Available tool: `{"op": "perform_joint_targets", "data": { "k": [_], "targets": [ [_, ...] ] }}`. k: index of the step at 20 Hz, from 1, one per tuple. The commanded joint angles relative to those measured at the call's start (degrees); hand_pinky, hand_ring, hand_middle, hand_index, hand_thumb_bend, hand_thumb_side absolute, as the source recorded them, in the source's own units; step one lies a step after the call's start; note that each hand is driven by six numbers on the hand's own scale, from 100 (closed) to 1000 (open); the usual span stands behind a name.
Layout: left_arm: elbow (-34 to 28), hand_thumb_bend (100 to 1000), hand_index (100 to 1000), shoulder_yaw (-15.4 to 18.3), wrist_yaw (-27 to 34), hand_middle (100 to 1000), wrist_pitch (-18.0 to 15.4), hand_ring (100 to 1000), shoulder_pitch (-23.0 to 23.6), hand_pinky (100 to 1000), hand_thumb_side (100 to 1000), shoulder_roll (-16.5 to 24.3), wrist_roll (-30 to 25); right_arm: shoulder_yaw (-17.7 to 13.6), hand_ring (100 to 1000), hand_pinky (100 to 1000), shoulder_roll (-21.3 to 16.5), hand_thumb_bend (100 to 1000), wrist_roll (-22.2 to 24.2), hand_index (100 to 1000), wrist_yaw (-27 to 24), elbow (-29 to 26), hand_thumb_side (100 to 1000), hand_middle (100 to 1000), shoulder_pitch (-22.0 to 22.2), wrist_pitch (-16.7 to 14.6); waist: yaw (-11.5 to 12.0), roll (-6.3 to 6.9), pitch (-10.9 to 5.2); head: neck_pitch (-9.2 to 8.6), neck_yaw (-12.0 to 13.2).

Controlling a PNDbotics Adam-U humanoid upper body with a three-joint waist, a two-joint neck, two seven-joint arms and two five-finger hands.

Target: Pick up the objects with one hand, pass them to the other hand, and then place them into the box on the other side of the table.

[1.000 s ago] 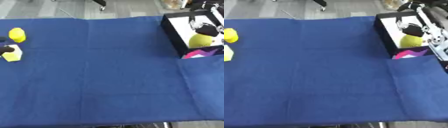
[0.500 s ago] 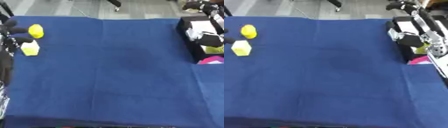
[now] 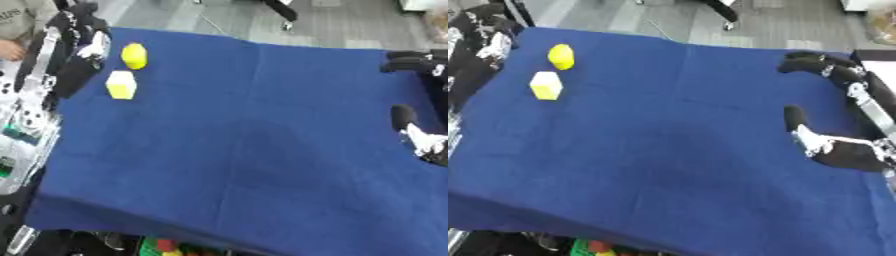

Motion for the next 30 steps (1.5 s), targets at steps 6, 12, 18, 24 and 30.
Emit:
{"op": "perform_joint_targets", "data": {
  "k": [6, 12, 18, 24, 30],
  "targets": [
    [17.38, 100, 896, -1.64, -24.21, 745, 12.36, 684, -11.03, 820, 343, 6.99, -10.98, 1.02, 907, 911, 1.93, 100, 2.33, 869, -0.41, -1.77, 455, 740, 0.32, -1.99, -2.16, 0.22, -1.09, -0.12, 3.61],
    [33.78, 100, 906, -1.00, -32.13, 758, 16.62, 700, -17.83, 814, 638, 3.19, -12.14, 1.45, 907, 911, 2.73, 100, 3.16, 864, -0.68, -1.77, 452, 735, 0.48, -1.83, -3.55, -0.08, -0.83, -0.12, 5.14],
    [42.57, 237, 912, -0.07, -33.28, 756, 16.91, 693, -19.62, 811, 683, 0.85, -9.95, 1.28, 907, 911, 2.91, 100, 3.11, 861, -0.61, -1.77, 451, 730, 0.68, -1.64, -4.07, -0.34, -0.74, -0.12, 5.10],
    [47.41, 241, 899, 1.52, -30.29, 715, 18.22, 650, -19.29, 799, 714, -0.76, -4.28, 1.19, 900, 903, 3.09, 100, 2.65, 851, -0.36, -1.77, 443, 717, 0.88, -0.75, -4.15, -0.51, -0.88, -0.12, 5.14],
    [50.97, 327, 899, 1.35, -26.13, 716, 17.97, 653, -18.93, 799, 824, -2.10, 0.40, 1.53, 898, 902, 3.29, 100, 1.77, 848, 0.60, -1.77, 440, 712, 0.90, -0.27, -4.42, -0.82, -0.90, -0.12, 5.84]
  ]
}}
